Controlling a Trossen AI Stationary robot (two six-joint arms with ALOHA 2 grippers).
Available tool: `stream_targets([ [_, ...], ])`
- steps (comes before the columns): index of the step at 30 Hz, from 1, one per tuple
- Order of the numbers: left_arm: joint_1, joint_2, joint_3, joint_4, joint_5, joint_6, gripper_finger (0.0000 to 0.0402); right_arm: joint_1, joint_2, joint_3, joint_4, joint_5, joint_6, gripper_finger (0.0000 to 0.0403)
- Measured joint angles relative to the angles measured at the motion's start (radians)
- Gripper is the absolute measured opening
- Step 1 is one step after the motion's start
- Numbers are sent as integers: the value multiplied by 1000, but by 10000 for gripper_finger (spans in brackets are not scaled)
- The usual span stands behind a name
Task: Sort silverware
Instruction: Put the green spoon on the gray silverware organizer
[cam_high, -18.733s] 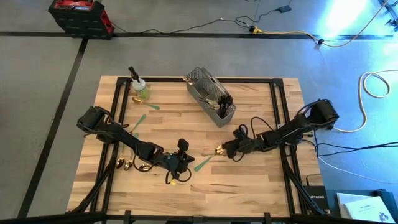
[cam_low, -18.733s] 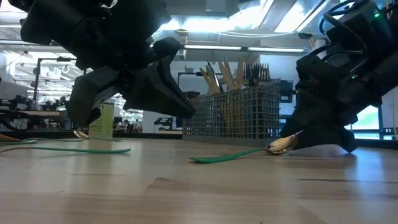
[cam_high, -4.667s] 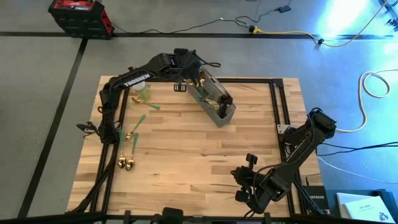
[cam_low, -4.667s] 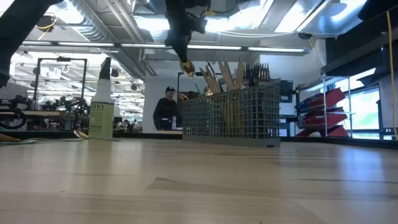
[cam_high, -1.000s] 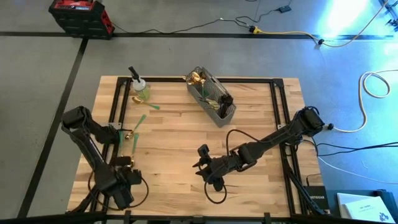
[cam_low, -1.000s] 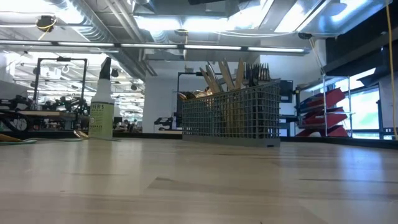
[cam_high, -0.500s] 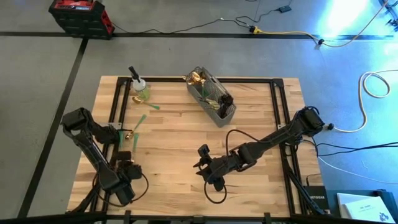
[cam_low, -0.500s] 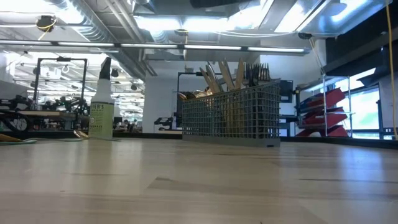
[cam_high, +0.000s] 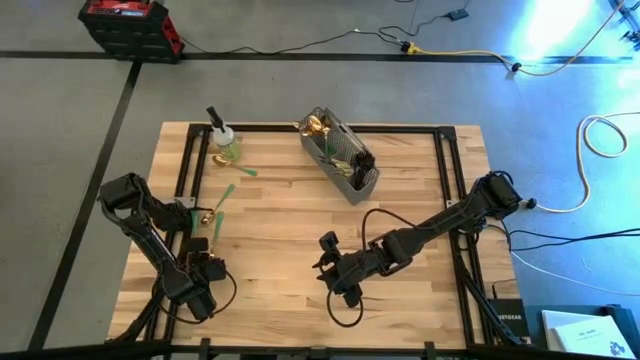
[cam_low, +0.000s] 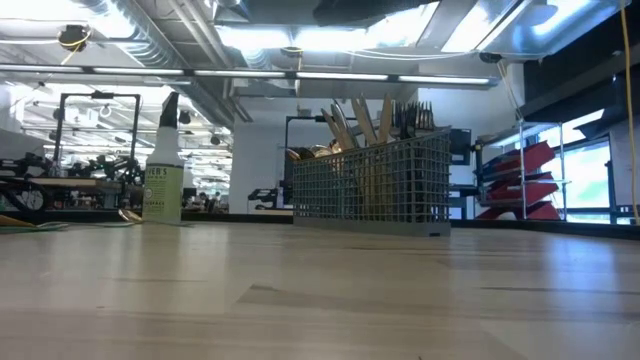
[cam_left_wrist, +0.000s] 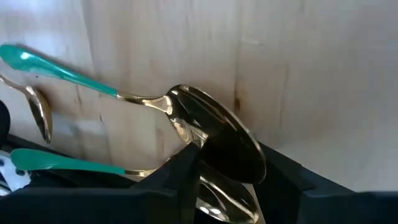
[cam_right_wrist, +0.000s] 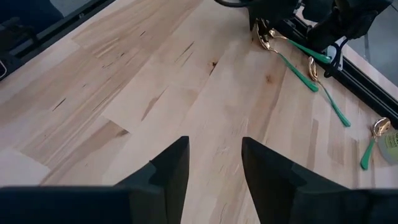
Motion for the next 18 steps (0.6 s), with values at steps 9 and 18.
stream_targets([
  [9,-6,-2,-8,35,-29,-15,55,0,0,0,-6,0,0,131],
  [18,-10,0,0,20,-70,-93,6,0,0,0,-45,0,0,131],
])
